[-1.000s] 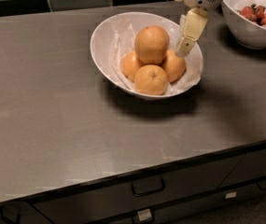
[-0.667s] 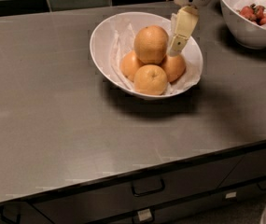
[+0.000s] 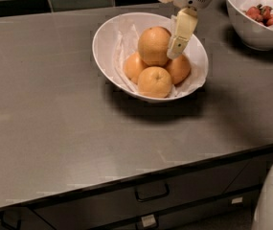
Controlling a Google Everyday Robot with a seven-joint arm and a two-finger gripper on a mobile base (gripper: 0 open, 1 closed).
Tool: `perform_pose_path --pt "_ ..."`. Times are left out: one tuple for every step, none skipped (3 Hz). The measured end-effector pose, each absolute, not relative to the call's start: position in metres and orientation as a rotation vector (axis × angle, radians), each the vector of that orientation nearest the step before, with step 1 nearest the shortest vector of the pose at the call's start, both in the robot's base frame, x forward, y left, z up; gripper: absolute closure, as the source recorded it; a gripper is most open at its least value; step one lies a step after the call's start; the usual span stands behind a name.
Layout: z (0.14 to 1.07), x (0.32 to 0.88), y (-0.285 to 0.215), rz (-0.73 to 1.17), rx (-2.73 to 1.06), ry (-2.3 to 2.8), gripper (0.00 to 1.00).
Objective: Pick orange from white bowl
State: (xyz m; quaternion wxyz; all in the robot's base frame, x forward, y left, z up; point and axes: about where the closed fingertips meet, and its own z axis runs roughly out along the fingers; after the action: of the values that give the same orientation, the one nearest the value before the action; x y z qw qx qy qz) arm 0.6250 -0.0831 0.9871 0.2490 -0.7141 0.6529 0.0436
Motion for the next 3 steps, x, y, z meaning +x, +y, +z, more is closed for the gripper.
perform_pose_path --pt "0.986 0.625 -0.075 0.131 -1.966 1.763 0.00" --pt "0.985 0.618 -0.060 0.165 -2.022 1.746 0.00" --pt "0.984 0.614 -0.046 0.197 -2.069 1.727 0.00"
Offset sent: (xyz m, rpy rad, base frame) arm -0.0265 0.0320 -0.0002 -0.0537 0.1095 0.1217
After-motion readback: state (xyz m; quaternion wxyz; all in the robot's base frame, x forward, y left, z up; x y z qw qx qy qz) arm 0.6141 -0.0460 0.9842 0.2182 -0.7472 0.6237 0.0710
